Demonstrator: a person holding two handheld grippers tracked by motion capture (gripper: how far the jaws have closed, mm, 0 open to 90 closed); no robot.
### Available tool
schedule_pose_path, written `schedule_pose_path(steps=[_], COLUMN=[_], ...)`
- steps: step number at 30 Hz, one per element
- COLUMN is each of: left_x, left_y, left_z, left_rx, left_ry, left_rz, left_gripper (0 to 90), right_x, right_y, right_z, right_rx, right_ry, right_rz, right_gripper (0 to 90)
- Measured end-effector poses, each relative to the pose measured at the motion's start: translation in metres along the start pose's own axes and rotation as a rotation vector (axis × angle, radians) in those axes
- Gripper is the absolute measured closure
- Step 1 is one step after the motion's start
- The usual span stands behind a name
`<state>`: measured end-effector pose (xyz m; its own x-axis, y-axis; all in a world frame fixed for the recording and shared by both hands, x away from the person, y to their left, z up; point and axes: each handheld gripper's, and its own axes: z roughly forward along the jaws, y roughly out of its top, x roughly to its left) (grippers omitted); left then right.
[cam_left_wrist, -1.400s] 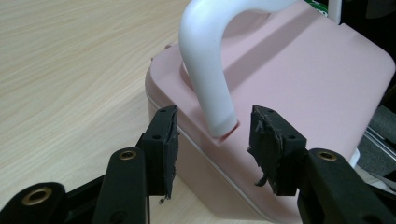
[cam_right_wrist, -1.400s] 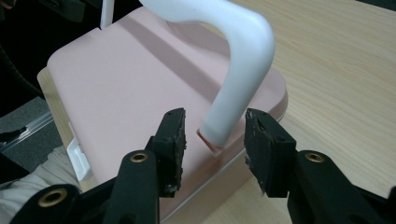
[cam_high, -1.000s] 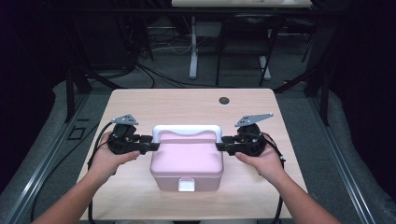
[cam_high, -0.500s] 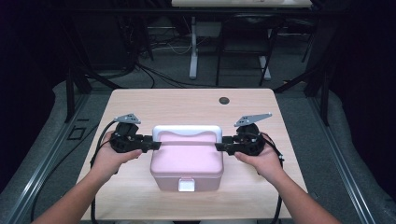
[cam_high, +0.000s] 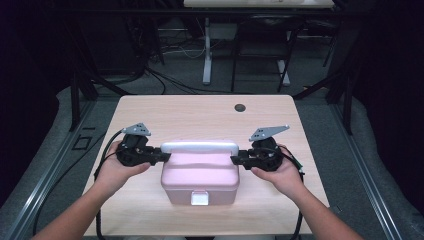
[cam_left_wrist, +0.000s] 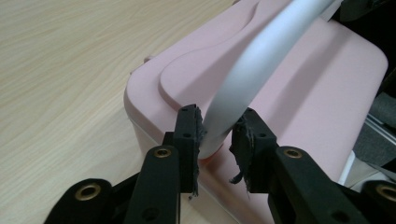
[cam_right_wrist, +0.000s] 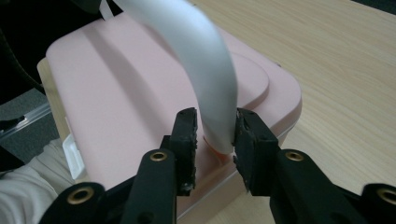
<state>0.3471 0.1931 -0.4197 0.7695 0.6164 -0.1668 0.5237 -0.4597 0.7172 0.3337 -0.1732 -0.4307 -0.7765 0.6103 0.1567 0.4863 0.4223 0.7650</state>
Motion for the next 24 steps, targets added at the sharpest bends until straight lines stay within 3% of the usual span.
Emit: schedule_pose_path(steps=[8, 15, 24], left_x=[0.001, 0.0, 0.0], left_y=[0.005, 0.008, 0.017], left_z=[0.003, 0.002, -0.005], left_rx=[0.035, 0.051, 0.026], left_ry=[0.001, 0.01, 0.016], left_rz=[0.026, 0.026, 0.028], left_gripper=[73.2, 73.7, 73.6], right_x=[-0.003, -0.001, 0.0], right_y=[0.001, 0.003, 0.01], right_z=[0.003, 0.002, -0.005], right_rx=[0.01, 0.021, -0.004], right_ry=[-0.008, -0.009, -0.019], right_rz=[0.004, -0.014, -0.012], right_gripper=[74.7, 75.1, 75.3])
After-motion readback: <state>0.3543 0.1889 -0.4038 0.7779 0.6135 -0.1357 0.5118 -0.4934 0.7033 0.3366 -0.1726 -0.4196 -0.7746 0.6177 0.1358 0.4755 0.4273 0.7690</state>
